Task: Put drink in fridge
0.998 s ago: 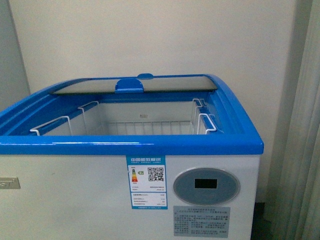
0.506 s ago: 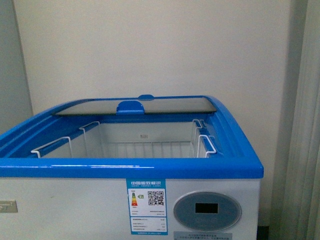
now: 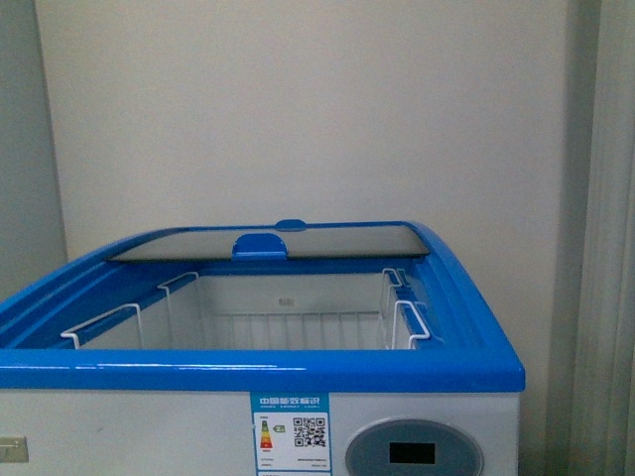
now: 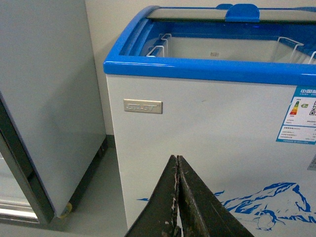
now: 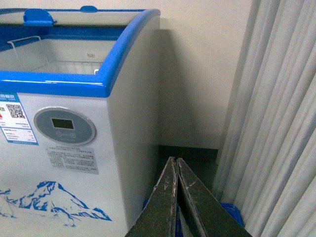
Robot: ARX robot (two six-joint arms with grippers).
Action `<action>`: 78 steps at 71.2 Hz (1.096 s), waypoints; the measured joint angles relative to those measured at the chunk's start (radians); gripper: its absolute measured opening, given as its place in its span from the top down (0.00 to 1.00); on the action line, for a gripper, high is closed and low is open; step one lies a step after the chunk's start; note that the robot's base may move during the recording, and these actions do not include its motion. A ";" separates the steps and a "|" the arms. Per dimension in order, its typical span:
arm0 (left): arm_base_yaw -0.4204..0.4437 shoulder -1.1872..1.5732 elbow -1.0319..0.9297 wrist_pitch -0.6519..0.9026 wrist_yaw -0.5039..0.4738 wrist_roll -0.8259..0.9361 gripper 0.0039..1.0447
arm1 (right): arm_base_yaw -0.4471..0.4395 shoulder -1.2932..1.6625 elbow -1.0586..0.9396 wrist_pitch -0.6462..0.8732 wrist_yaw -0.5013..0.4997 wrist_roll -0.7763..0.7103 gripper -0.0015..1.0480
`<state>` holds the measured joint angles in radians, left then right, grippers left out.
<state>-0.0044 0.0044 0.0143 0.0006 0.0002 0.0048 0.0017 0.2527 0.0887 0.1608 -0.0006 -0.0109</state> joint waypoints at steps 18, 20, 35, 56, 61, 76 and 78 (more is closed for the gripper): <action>0.000 0.000 0.000 0.000 0.000 0.000 0.98 | 0.000 -0.060 -0.034 -0.024 0.000 0.000 0.97; 0.000 0.000 0.000 0.000 0.000 0.000 0.98 | 0.000 -0.093 -0.034 -0.063 -0.001 0.000 0.97; 0.000 0.000 0.000 0.000 0.000 0.000 0.98 | 0.000 -0.229 -0.062 -0.161 0.000 0.000 0.97; 0.000 0.000 0.000 0.000 0.000 0.000 0.98 | 0.000 -0.247 -0.072 -0.162 0.000 0.000 0.93; 0.000 0.000 0.000 0.000 0.000 -0.002 0.92 | 0.000 -0.247 -0.072 -0.162 0.000 0.000 0.81; 0.000 0.000 0.000 0.000 0.000 -0.002 0.57 | 0.000 -0.247 -0.072 -0.162 0.000 0.000 0.47; 0.000 0.000 0.000 0.000 0.000 -0.002 0.52 | 0.000 -0.247 -0.072 -0.162 0.000 0.000 0.42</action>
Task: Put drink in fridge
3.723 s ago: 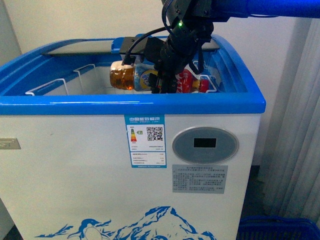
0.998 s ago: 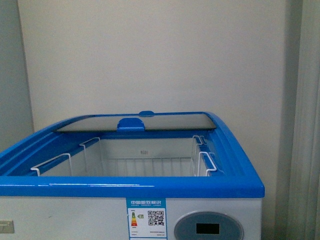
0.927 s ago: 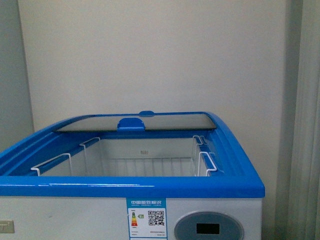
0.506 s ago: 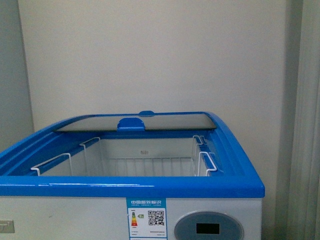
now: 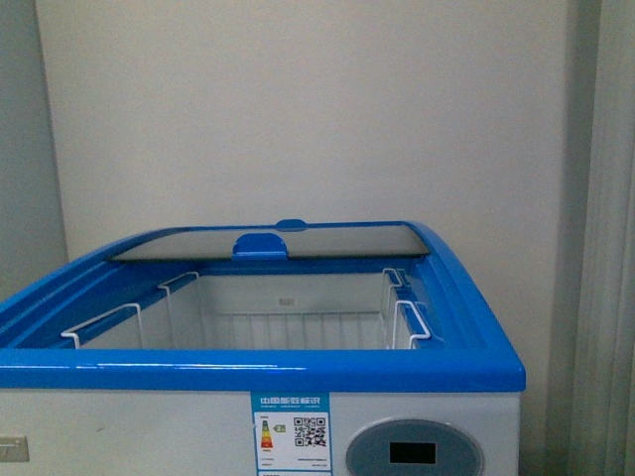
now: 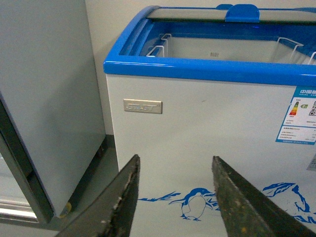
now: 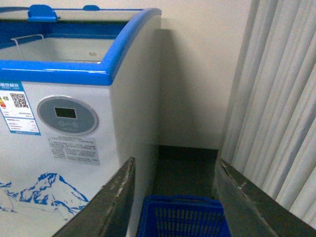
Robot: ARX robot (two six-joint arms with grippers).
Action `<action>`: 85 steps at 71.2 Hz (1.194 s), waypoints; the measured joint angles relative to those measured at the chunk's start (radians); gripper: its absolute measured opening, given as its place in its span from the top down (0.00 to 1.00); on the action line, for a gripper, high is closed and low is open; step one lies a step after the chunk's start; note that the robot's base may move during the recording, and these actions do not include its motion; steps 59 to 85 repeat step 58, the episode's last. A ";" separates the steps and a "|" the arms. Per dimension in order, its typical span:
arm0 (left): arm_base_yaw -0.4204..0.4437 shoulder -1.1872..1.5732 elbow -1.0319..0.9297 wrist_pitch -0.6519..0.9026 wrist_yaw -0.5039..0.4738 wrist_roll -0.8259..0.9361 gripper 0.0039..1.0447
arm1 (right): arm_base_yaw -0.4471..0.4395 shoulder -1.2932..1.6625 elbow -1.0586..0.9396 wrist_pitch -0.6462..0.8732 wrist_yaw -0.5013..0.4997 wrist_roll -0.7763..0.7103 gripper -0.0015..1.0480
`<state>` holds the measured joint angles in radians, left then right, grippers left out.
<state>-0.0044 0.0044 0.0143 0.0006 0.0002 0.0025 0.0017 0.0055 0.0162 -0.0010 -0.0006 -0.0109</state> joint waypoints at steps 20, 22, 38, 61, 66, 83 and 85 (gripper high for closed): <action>0.000 0.000 0.000 0.000 0.000 0.000 0.06 | 0.000 0.000 0.000 0.000 0.000 0.001 0.08; 0.000 0.000 0.000 0.000 0.000 0.000 0.07 | 0.000 0.000 0.000 0.000 0.000 0.001 0.08; 0.000 0.000 0.000 0.000 0.000 0.000 0.08 | 0.000 0.000 0.000 0.000 0.000 0.001 0.07; 0.000 0.000 0.000 0.000 0.000 0.000 0.08 | 0.000 0.000 0.000 0.000 0.000 0.001 0.07; 0.000 0.000 0.000 0.000 0.000 0.000 0.08 | 0.000 0.000 0.000 0.000 0.000 0.001 0.07; 0.000 0.000 0.000 0.000 0.000 0.000 0.08 | 0.000 0.000 0.000 0.000 0.000 0.001 0.07; 0.000 0.000 0.000 0.000 0.000 0.000 0.08 | 0.000 0.000 0.000 0.000 0.000 0.001 0.07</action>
